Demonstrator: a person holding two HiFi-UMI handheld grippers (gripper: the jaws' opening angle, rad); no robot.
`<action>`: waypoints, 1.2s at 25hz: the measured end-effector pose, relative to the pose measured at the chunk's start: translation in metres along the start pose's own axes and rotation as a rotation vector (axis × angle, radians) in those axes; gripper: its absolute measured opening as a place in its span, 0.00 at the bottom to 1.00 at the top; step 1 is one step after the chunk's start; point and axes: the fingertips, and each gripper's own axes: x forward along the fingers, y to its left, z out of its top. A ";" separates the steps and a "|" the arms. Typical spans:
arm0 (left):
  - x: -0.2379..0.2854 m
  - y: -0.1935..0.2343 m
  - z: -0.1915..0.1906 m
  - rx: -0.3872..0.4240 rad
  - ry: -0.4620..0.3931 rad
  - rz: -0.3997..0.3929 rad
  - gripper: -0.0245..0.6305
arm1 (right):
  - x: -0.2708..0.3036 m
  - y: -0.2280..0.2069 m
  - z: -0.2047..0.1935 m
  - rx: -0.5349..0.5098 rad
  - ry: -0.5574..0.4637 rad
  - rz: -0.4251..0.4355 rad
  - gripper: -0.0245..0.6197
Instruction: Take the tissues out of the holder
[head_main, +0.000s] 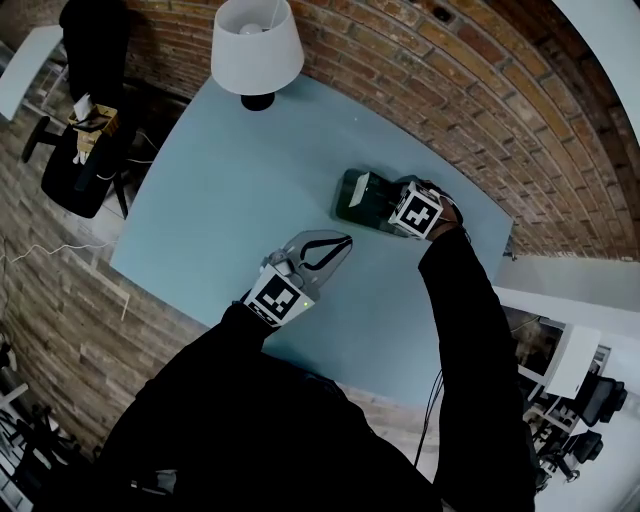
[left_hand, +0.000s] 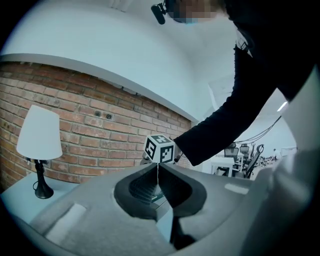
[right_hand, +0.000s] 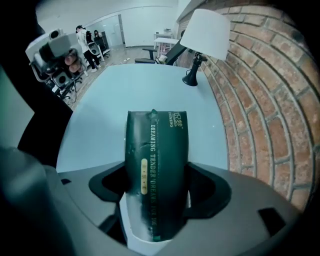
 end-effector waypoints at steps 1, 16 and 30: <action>-0.001 -0.004 0.004 0.008 -0.005 -0.002 0.05 | -0.012 0.003 0.001 0.006 -0.003 -0.002 0.58; -0.031 -0.084 0.021 0.008 -0.043 -0.002 0.05 | -0.043 0.167 -0.033 0.151 -0.038 0.058 0.58; -0.051 -0.116 0.002 0.000 0.022 0.006 0.05 | 0.057 0.280 -0.061 0.233 0.024 0.044 0.59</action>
